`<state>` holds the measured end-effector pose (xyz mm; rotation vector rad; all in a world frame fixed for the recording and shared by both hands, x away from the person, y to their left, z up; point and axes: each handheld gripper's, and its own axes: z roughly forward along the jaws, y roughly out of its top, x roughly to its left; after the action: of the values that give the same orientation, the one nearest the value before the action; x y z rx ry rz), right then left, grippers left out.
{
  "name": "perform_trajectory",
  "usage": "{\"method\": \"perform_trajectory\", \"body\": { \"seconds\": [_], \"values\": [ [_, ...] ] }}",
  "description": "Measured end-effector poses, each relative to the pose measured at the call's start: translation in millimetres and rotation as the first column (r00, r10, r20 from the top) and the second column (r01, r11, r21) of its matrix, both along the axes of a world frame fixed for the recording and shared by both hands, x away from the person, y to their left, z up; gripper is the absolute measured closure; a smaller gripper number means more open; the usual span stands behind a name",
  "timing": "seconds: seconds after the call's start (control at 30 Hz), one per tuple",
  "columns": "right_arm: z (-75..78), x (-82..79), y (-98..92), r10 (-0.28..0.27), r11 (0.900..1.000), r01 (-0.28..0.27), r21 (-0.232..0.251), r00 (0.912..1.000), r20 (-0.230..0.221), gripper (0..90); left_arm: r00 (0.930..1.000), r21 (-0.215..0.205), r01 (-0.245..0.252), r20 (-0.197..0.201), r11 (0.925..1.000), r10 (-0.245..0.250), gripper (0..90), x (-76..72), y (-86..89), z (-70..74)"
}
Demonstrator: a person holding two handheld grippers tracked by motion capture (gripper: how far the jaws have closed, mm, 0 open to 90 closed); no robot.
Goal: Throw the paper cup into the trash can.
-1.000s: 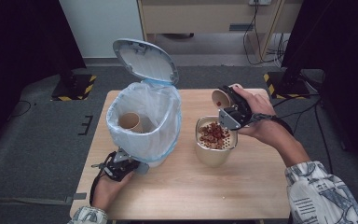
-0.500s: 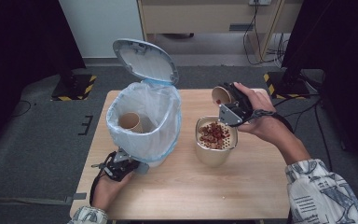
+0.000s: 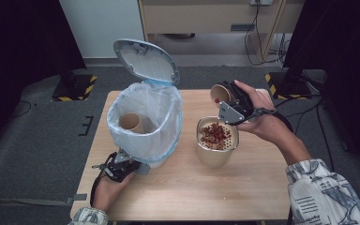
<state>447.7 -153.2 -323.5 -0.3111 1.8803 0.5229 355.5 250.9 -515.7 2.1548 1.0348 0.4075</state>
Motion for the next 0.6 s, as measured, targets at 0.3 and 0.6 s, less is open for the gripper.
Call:
{"method": "perform_trajectory", "body": {
  "seconds": [0.3, 0.6],
  "values": [
    [7.4, -2.1, 6.2, 0.011, 0.999, -0.010, 0.049, 0.9997, -0.023, 26.6, 1.0000, 0.000, 0.000, 0.000, 1.0000, 0.000, 90.0, 0.0, 0.1, 0.0],
    [12.9, -0.5, 7.9, 0.024, 0.992, -0.015, 0.127, 0.9975, -0.066, 26.6, 1.0000, 0.000, 0.000, 0.000, 1.0000, 0.000, 90.0, 0.0, 0.0, 0.0]
  ]
}}
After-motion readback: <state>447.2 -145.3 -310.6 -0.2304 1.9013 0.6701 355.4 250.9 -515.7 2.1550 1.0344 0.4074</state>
